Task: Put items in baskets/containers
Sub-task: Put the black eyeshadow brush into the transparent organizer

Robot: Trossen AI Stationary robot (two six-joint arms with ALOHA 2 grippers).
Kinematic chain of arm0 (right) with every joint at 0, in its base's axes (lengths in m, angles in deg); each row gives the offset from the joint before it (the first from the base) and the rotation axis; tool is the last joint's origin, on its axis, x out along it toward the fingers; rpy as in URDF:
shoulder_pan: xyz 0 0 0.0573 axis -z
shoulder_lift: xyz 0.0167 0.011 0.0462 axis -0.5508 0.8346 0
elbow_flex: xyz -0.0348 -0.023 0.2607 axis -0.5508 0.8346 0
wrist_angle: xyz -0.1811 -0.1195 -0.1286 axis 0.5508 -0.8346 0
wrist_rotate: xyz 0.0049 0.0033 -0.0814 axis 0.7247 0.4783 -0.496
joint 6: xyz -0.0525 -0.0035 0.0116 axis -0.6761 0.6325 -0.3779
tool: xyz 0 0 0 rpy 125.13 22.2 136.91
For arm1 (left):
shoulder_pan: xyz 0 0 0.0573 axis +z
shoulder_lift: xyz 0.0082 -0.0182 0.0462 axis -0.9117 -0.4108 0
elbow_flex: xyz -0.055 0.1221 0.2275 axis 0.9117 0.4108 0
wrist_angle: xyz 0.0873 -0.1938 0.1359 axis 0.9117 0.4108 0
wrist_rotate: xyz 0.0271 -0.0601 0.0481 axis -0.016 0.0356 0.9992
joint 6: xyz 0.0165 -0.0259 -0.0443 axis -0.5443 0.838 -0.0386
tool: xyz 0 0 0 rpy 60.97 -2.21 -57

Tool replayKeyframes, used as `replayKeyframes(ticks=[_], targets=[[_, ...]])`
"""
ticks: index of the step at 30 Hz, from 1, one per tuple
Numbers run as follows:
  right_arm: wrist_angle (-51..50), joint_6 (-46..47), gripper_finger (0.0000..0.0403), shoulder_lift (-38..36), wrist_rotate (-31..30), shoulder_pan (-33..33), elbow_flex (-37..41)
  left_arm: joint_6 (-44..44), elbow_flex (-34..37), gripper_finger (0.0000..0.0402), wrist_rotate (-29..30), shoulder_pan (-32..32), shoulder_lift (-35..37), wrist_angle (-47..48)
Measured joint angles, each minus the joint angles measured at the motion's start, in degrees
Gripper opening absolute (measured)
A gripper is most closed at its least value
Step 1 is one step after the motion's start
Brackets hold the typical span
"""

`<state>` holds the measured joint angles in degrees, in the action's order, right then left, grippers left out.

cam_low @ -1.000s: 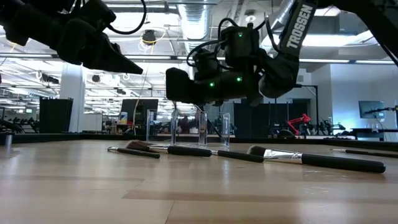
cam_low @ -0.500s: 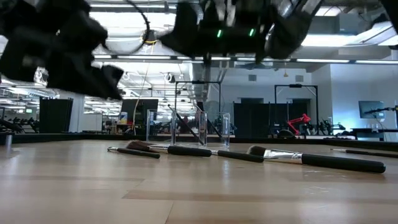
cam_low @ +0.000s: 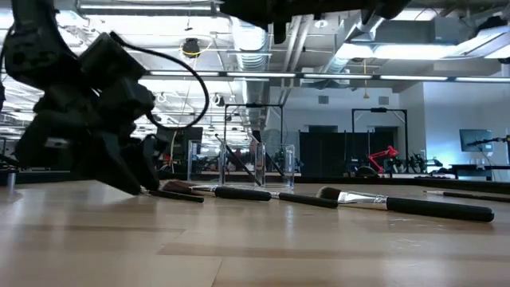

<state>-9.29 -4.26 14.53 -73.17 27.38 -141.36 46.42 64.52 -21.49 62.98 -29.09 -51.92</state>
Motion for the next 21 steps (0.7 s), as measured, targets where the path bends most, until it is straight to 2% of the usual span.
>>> replayKeyframes(ticks=[7, 15, 21], targets=[[-1.0, 0.0, 0.0118, 0.5, 0.0, -0.7, 0.0, -0.2, -0.1, 0.0133, -3.2, 2.7, -7.8, -7.3], [-4.4, 3.2, 0.0118, 1.7, 0.0, -2.0, -0.1, -0.8, -0.1, 0.002, -4.7, 4.5, -8.3, -7.4], [-6.0, 8.4, 0.0124, 8.5, 0.1, -3.4, -0.9, -1.8, 0.1, 0.0024, -4.2, 4.3, -6.8, -6.5]])
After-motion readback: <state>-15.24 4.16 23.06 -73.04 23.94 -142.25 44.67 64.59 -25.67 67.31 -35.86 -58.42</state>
